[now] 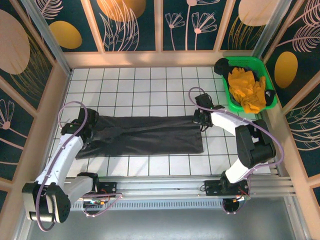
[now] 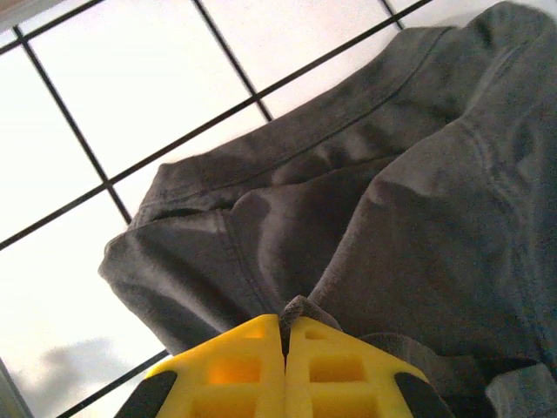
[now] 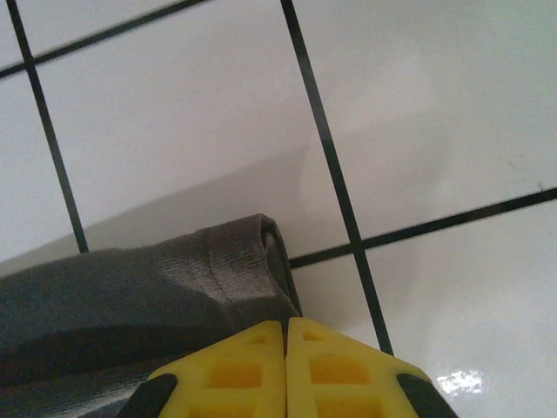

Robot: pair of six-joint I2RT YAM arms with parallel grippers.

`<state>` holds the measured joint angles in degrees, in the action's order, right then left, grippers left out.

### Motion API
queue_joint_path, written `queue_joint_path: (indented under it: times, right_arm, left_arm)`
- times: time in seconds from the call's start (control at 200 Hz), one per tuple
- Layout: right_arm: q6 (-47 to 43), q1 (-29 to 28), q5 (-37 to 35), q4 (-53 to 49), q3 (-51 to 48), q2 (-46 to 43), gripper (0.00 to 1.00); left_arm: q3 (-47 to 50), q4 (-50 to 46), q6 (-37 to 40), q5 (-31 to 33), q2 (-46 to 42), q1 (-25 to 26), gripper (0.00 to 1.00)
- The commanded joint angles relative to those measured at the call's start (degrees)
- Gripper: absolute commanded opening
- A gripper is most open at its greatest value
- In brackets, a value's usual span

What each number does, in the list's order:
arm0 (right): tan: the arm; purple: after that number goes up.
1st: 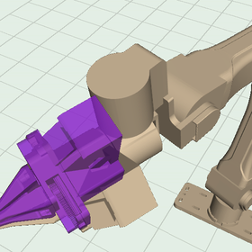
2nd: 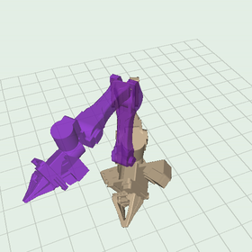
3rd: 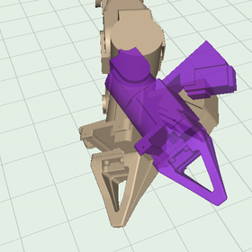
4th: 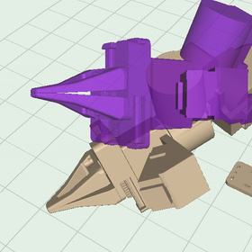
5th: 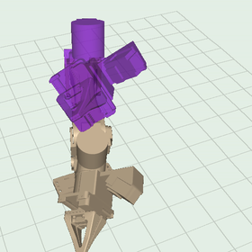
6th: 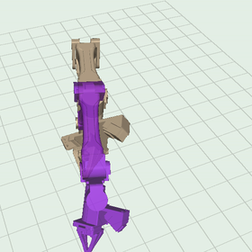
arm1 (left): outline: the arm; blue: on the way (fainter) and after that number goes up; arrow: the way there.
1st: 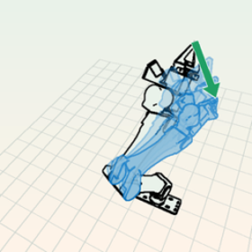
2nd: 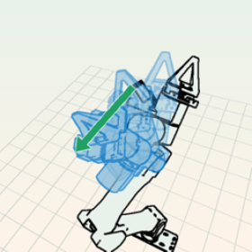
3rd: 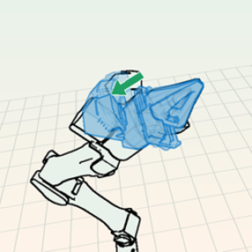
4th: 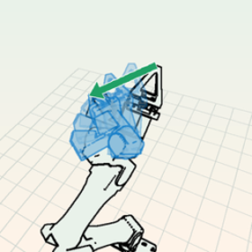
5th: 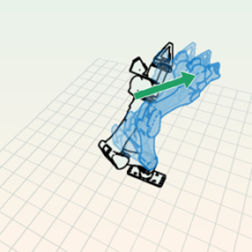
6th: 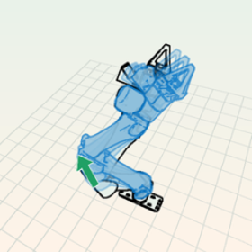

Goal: Fold and stack the t-shirts

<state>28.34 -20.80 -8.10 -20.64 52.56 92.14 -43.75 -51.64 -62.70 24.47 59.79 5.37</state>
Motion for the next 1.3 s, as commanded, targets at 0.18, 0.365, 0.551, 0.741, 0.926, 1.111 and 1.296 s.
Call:
queue_joint_path:
  times: [0.18, 0.365, 0.551, 0.741, 0.926, 1.111, 1.296]
  right_arm:
    - [7.51, 0.08, 1.59, -5.91, 2.49, -5.9, 0.23]
    - [12.04, 0.07, 6.87, -4.9, 6.71, -1.0, 0.24]
    - [14.98, 0.0, 12.75, -5.18, 8.97, 6.36, 0.11]
    - [16.34, 0.18, 16.71, -5.7, 3.6, 7.1, 0.04]
    - [16.14, 0.16, 14.93, -4.41, -0.44, 5.61, 0.04]
    - [14.25, 0.4, 13.0, -4.84, 1.19, 3.15, 0.19]
    - [14.13, 0.33, 11.59, -7.08, 4.53, 0.94, 0.27]
  left_arm:
    - [3.23, 1.1, -2.29, 0.77, 0.83, 0.08, 0.0]
    - [2.2, 1.46, -2.17, 1.89, 2.2, 0.08, 0.0]
    - [1.19, 1.51, -1.74, 2.52, 3.27, 0.13, 0.0]
    - [1.25, 0.58, -2.99, 3.29, 1.75, 0.08, 0.0]
    - [1.05, -1.29, -3.96, 3.39, 1.3, 0.08, 0.11]
    - [-4.88, -0.45, -2.03, 1.08, 3.26, 0.08, 0.43]
    - [-16.62, 4.43, 1.66, -2.71, 8.98, 0.08, 0.45]
